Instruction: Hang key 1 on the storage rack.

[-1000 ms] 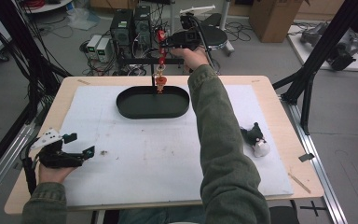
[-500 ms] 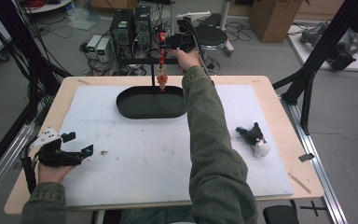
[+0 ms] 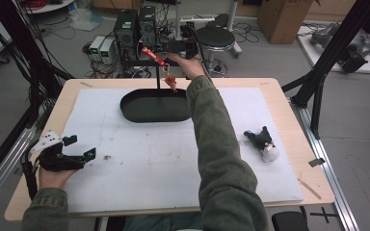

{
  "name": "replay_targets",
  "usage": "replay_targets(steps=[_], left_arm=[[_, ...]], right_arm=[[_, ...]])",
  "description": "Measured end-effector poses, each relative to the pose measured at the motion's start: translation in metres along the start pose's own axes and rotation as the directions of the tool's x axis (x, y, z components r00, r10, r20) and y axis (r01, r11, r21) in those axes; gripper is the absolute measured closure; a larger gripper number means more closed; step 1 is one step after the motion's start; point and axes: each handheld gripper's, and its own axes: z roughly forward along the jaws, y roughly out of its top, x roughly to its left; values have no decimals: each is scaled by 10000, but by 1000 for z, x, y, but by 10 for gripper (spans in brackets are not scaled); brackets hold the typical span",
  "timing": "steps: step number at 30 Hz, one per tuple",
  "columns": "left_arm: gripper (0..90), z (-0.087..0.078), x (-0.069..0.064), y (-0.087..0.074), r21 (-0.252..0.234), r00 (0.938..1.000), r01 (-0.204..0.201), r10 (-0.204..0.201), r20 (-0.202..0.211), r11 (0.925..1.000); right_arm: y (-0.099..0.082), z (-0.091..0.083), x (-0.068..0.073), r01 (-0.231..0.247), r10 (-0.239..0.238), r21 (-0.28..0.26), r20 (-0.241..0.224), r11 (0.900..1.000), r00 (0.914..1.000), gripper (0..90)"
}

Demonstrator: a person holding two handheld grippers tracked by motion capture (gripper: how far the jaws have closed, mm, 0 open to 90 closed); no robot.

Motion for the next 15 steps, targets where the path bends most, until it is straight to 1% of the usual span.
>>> replay_targets(steps=[1, 2, 4, 5, 7, 9, 11, 12, 13, 15], left_arm=[[23, 0, 0, 0, -40, 10000, 65, -65, -8, 10000], [23, 0, 0, 0, -22, 10000, 24, -24, -9, 10000], [23, 0, -1, 0, 1, 10000, -7, 7, 2, 10000], [23, 0, -1, 0, 18, 10000, -11, 11, 7, 10000], [23, 0, -2, 0, 76, 10000, -28, 27, 25, 10000], [23, 0, -2, 1, 103, 10000, -67, 66, 44, 9999], [23, 0, -2, 0, 70, 10000, 16, -17, 20, 10000], [23, 0, -2, 0, 120, 10000, -7, 7, 25, 9999], [23, 0, -1, 0, 141, 10000, -8, 8, 33, 9999], [23, 1, -2, 0, 148, 10000, 4, -5, 52, 9999]], right_arm=[[-3, -3, 1, 276, -275, 52, -165, 9996, 9995, 5], [-6, -6, 4, 541, -539, 211, -105, 9983, 9985, 4], [-12, -11, 8, 898, -895, 340, -103, 9954, 9959, 4], [-15, -14, 9, 994, -986, 301, -266, 9946, 9948, 4], [-21, -20, 12, 995, -984, 185, -540, 9949, 9937, 4], [-26, -23, 13, 1013, -1005, 142, -533, 9948, 9935, 4], [-32, -26, 14, 1120, -1110, 146, -555, 9936, 9923, 5], [-35, -27, 13, 1218, -1211, 111, -545, 9925, 9911, 5], [-37, -29, 14, 1170, -1164, 122, -461, 9931, 9921, 5], [-44, -32, 13, 1196, -1202, -163, -435, 9927, 9918, 5]])
